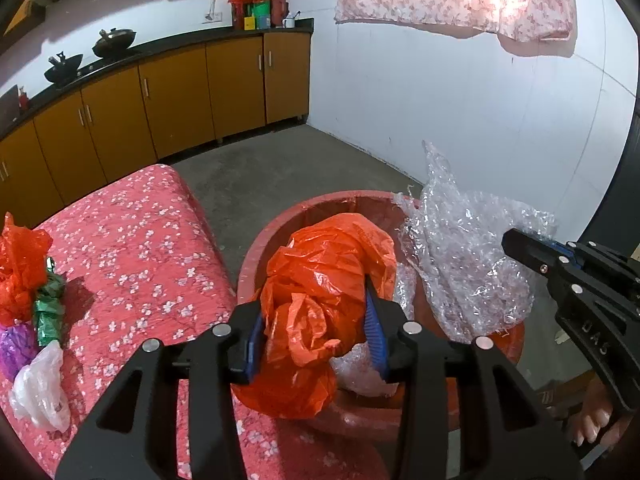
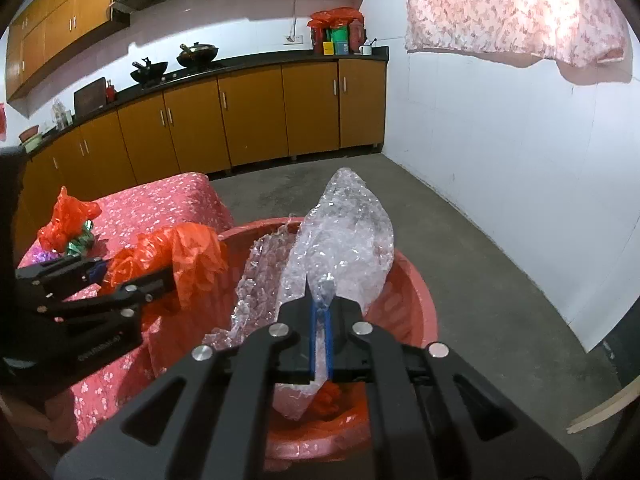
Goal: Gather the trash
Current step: 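Carry the red-orange bag and bubble wrap over the orange basket with both tools, then open both tools to drop the bag and bubble wrap into the basket, then move both tools back over the bed toward the remaining bags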
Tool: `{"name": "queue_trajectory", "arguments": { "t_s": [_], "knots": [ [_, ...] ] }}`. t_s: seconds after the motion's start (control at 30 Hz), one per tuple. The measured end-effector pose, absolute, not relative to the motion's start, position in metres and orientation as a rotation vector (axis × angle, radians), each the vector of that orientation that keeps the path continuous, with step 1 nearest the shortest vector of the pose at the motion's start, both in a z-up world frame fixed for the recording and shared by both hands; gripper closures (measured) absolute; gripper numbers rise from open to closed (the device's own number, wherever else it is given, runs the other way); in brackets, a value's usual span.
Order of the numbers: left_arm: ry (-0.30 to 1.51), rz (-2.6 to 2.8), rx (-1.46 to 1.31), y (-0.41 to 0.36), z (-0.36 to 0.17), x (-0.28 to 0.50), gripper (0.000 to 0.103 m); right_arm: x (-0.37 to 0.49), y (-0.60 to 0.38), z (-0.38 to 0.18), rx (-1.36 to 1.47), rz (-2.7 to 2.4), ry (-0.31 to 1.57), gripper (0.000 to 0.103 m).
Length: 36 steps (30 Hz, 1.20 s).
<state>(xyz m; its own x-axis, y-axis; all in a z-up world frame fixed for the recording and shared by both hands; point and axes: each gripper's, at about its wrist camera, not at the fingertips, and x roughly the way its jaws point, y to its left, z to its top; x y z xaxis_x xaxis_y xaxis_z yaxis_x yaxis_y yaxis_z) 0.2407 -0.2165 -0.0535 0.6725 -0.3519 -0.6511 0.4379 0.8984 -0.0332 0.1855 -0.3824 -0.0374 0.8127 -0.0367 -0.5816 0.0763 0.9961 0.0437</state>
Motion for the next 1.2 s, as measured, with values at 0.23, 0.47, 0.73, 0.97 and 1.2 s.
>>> {"name": "queue_trajectory", "arguments": {
  "t_s": [0.23, 0.47, 0.73, 0.97, 1.2],
  "knots": [
    [0.722, -0.438, 0.128, -0.215, -0.06, 0.24, 0.047, 0.183, -0.393, -0.046, 0.102, -0.077, 0.622, 0.074],
    [0.694, -0.379, 0.113, -0.186, -0.055, 0.231, 0.037, 0.172, -0.388, -0.043, 0.071, -0.109, 0.597, 0.041],
    [0.635, -0.258, 0.074, -0.118, -0.041, 0.214, 0.031, 0.165, -0.362, -0.032, 0.049, -0.094, 0.559, 0.016],
    [0.555, -0.05, 0.063, -0.021, -0.03, 0.181, 0.023, 0.171, -0.3, -0.022, 0.024, -0.005, 0.552, 0.006],
    [0.571, 0.168, 0.054, 0.074, -0.041, 0.161, 0.02, 0.182, -0.206, -0.018, 0.008, 0.135, 0.538, 0.005]
  ]
}}
